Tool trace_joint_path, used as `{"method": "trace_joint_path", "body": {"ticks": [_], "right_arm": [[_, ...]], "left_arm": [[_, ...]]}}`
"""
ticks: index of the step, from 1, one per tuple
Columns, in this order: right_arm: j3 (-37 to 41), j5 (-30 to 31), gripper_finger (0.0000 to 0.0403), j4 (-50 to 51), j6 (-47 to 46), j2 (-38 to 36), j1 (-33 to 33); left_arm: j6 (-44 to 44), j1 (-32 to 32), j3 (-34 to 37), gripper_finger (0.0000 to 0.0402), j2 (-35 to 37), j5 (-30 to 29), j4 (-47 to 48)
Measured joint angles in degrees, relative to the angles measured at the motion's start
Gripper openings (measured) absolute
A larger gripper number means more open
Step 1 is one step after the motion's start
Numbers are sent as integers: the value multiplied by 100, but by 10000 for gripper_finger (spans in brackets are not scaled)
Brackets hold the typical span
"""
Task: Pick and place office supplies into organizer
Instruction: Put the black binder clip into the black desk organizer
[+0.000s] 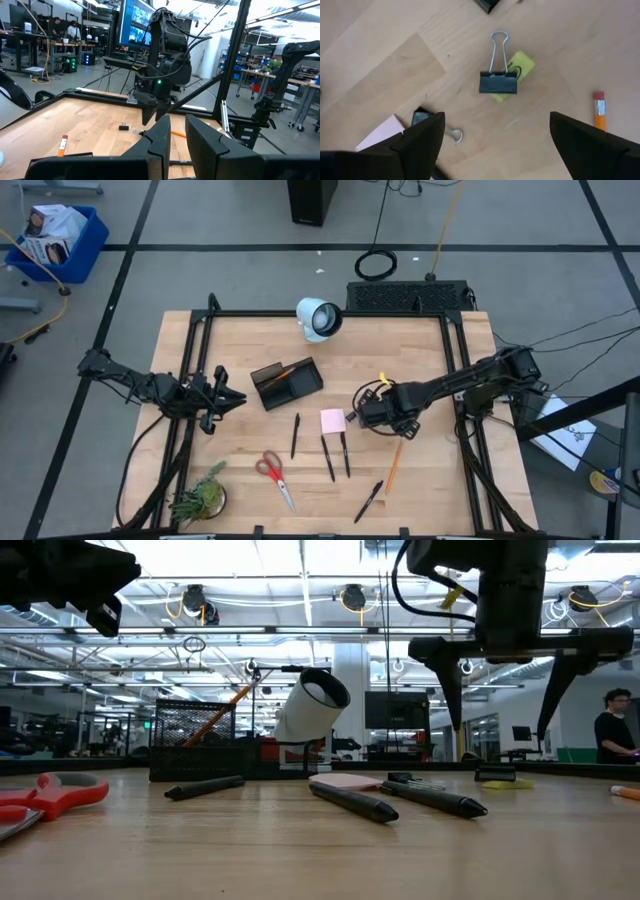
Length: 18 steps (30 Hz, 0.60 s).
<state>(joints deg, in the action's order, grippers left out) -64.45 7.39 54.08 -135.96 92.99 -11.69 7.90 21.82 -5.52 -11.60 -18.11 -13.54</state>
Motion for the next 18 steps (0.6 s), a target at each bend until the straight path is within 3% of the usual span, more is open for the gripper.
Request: {"method": "trace_joint_path", "body": {"ticks": [18], "right_arm": [[169,-172,338,-358,42,345,363]], "left_arm": [[0,0,-2,63,0,0,0]]}}
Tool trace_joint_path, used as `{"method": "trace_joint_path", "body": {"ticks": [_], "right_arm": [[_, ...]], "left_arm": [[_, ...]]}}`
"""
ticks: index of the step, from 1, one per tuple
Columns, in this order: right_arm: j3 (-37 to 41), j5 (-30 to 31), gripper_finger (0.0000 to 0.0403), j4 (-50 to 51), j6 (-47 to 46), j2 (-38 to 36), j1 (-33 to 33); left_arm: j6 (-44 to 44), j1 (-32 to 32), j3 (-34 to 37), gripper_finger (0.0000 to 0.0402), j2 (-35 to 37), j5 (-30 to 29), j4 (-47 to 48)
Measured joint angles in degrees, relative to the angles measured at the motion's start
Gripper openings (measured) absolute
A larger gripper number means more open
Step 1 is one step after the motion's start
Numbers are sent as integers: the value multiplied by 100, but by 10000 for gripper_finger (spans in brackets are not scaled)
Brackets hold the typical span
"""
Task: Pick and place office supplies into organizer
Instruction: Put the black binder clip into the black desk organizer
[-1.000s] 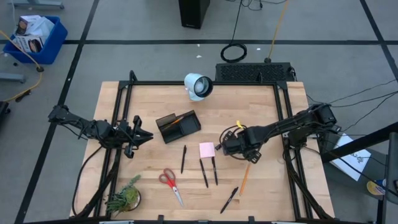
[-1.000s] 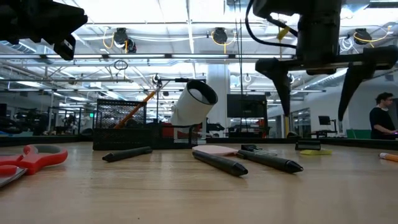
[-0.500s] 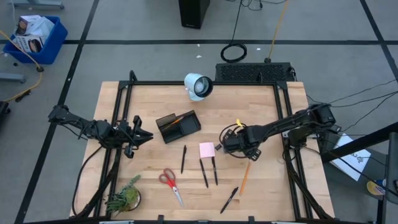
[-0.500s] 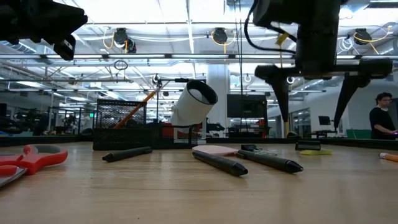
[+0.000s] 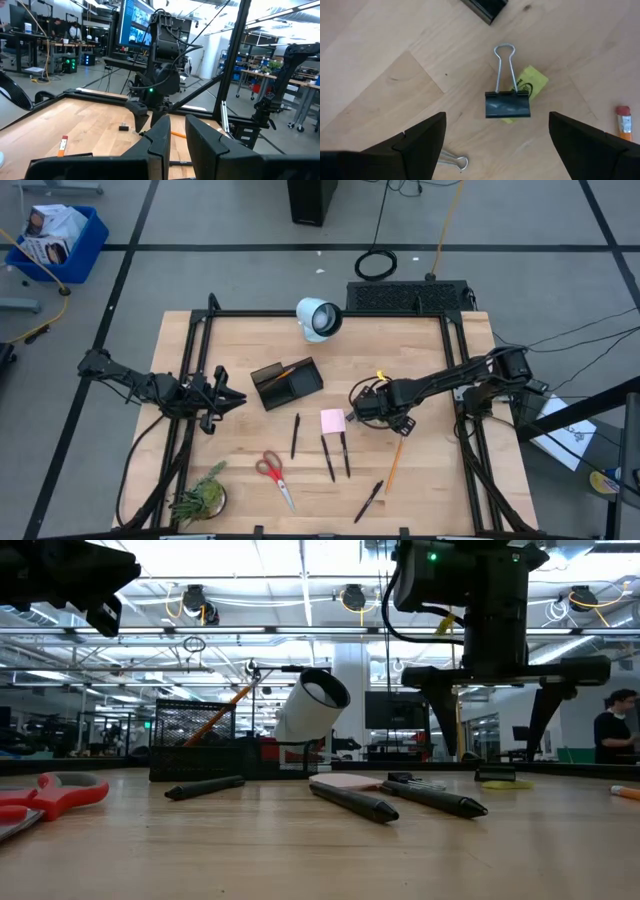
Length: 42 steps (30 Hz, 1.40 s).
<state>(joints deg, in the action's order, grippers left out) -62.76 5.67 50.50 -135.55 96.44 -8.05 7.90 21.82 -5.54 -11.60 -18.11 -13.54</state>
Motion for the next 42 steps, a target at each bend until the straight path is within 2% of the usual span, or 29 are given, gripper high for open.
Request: {"method": "trace_joint_path", "body": {"ticks": [13,22,25,36,42], "right_arm": [[0,9,325,-79,-15,195,-17],[0,-131,332,-294,267,319,-28],[2,-123,328,-292,76,328,-28],[3,-107,286,-145,-174,326,-28],[302,-124,255,-538,-173,325,-28]], "left_arm": [[0,2,0,63,-2,0,2],[-2,1,0,63,-1,0,1],[-2,2,0,63,-2,0,4],[0,1,0,63,-2,0,2],[0,2,0,63,-2,0,2]]}}
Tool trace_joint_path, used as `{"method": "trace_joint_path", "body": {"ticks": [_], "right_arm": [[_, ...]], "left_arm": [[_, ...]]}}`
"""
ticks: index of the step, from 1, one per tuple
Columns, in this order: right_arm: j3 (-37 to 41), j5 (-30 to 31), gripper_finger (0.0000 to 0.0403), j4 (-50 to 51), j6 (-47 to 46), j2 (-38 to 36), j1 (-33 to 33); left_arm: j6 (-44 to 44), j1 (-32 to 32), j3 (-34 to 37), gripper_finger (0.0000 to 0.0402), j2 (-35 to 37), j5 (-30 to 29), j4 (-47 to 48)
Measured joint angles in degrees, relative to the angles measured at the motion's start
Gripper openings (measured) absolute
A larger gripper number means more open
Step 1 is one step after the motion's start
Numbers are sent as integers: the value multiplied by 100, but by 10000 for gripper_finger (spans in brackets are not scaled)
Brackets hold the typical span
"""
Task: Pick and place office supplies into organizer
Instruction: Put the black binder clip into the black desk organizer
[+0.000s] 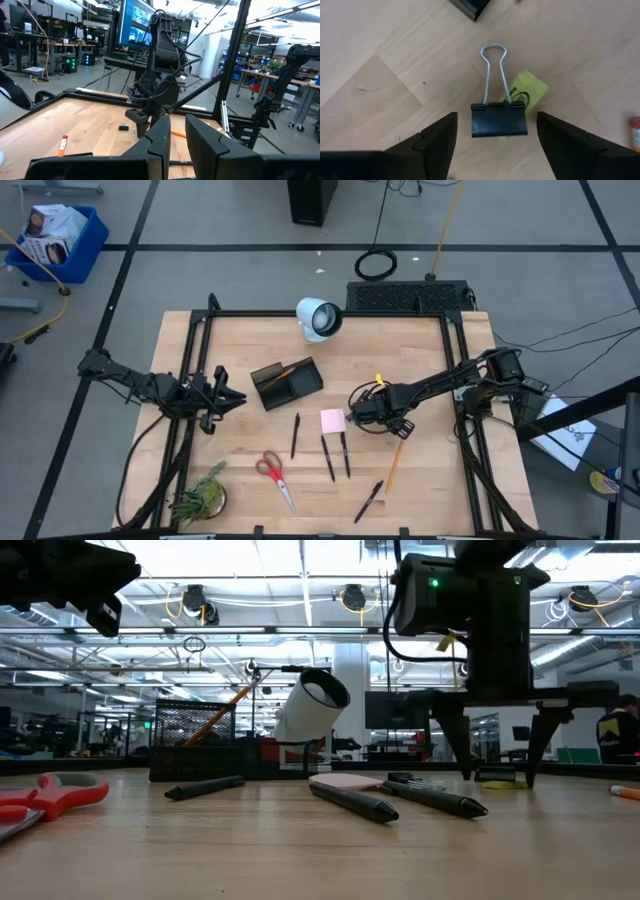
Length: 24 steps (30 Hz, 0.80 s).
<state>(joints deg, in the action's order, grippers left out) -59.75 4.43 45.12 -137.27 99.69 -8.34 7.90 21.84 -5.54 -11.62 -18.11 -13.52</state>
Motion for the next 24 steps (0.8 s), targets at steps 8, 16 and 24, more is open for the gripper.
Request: {"method": "trace_joint_path", "body": {"ticks": [8,16,24], "right_arm": [[189,-48,218,-282,8,-34,9],[208,-49,204,-293,4,-112,9],[208,-36,199,-295,0,-115,9]], "left_arm": [[0,0,0,63,2,0,0],[-2,0,0,63,0,0,0],[0,-1,0,63,1,0,0]]}}
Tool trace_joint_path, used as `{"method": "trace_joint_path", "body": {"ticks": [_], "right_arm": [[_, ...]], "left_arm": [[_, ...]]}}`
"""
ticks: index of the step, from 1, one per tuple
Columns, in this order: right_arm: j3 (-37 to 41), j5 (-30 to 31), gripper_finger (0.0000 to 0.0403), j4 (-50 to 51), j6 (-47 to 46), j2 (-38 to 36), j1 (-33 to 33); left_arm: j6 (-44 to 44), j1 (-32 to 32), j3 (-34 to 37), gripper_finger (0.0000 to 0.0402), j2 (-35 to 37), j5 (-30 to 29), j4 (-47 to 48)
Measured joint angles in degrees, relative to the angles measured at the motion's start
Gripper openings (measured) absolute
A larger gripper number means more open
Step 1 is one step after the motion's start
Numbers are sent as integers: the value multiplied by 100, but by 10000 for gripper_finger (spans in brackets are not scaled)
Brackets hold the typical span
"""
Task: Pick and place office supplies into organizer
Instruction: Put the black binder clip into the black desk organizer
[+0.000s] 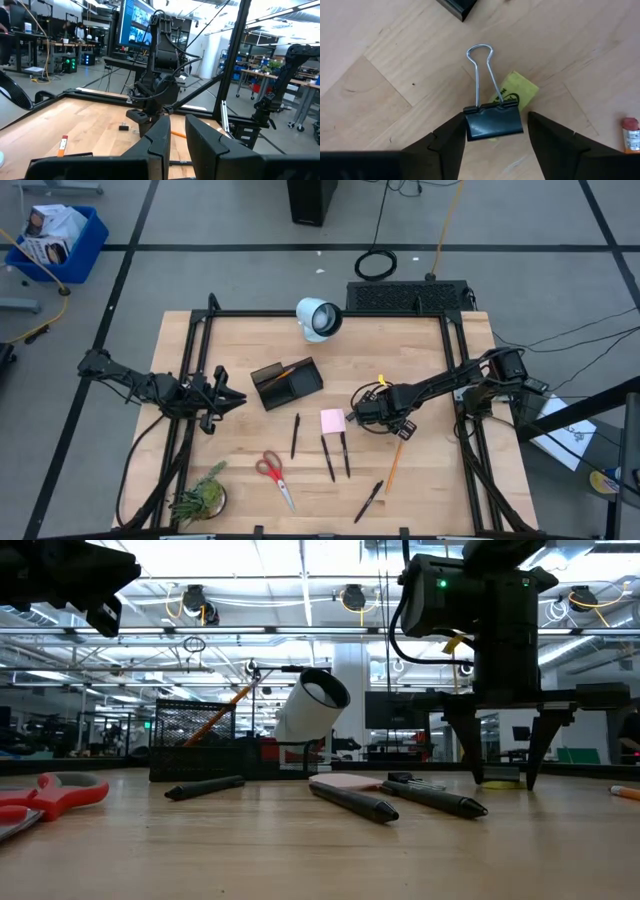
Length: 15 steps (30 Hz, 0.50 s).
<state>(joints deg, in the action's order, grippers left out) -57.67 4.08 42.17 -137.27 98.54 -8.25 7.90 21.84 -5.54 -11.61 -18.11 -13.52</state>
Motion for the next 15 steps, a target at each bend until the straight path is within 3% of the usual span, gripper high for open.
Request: {"method": "trace_joint_path", "body": {"ticks": [15], "right_arm": [[0,7,195,16,37,-2,0]], "left_arm": [[0,-1,0,63,-1,0,0]]}}
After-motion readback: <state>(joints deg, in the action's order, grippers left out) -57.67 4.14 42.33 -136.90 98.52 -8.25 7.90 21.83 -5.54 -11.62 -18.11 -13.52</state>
